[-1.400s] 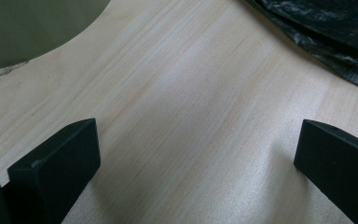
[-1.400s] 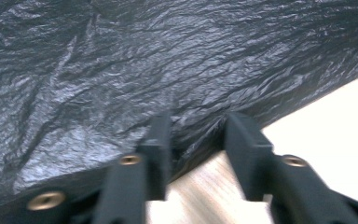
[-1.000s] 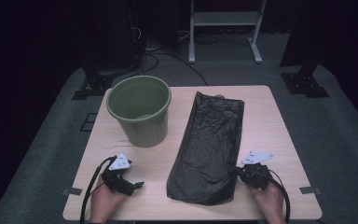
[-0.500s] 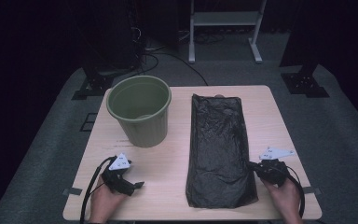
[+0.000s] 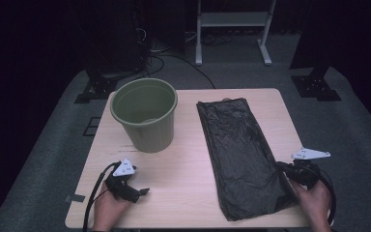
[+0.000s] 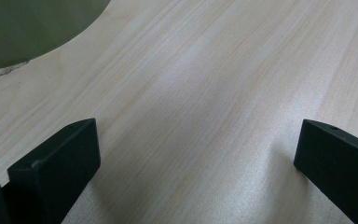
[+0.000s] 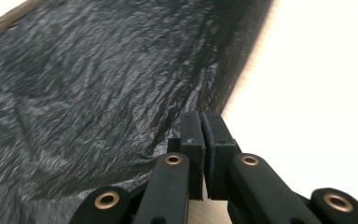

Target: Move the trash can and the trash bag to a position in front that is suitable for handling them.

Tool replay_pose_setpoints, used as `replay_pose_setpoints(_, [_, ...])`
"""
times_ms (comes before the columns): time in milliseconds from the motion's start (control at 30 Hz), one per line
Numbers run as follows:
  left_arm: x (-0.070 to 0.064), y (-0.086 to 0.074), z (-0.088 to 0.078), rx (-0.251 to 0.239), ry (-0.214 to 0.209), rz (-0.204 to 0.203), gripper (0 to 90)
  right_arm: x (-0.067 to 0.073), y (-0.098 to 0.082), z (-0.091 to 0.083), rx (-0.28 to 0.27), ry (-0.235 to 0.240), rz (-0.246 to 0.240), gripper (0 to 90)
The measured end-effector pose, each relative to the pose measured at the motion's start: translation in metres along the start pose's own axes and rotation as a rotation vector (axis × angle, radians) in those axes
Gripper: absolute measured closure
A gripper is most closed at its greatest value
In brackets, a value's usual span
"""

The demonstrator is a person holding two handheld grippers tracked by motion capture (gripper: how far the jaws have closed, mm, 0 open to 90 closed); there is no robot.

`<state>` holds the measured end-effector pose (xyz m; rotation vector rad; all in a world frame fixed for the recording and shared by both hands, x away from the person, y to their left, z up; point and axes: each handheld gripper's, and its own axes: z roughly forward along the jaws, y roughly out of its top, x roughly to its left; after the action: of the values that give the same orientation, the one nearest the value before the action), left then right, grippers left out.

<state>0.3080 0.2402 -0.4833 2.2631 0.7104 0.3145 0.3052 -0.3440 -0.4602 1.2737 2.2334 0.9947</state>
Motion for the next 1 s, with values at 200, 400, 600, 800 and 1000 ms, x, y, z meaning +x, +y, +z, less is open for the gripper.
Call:
replay_pose_setpoints(200, [0.0, 0.0, 0.0, -0.001, 0.0, -0.001, 0.0, -0.018, -0.007, -0.003, 0.025, -0.059, 0.011, 86.6])
replay_pose_setpoints(400, [0.0, 0.0, 0.0, -0.001, 0.001, -0.002, 0.0, -0.027, -0.011, -0.009, 0.0, -0.064, 0.036, 83.7])
replay_pose_setpoints(600, [0.0, 0.0, 0.0, -0.001, 0.002, -0.003, 0.0, -0.014, -0.001, -0.014, -0.037, -0.055, 0.01, 61.0])
replay_pose_setpoints(800, [0.0, 0.0, 0.0, -0.001, 0.002, -0.002, 0.0, -0.002, 0.008, -0.016, -0.048, -0.037, -0.01, 44.2])
replay_pose_setpoints(1000, [0.0, 0.0, 0.0, -0.001, 0.002, -0.003, 0.0, 0.013, 0.015, -0.018, -0.072, 0.008, -0.016, 27.5])
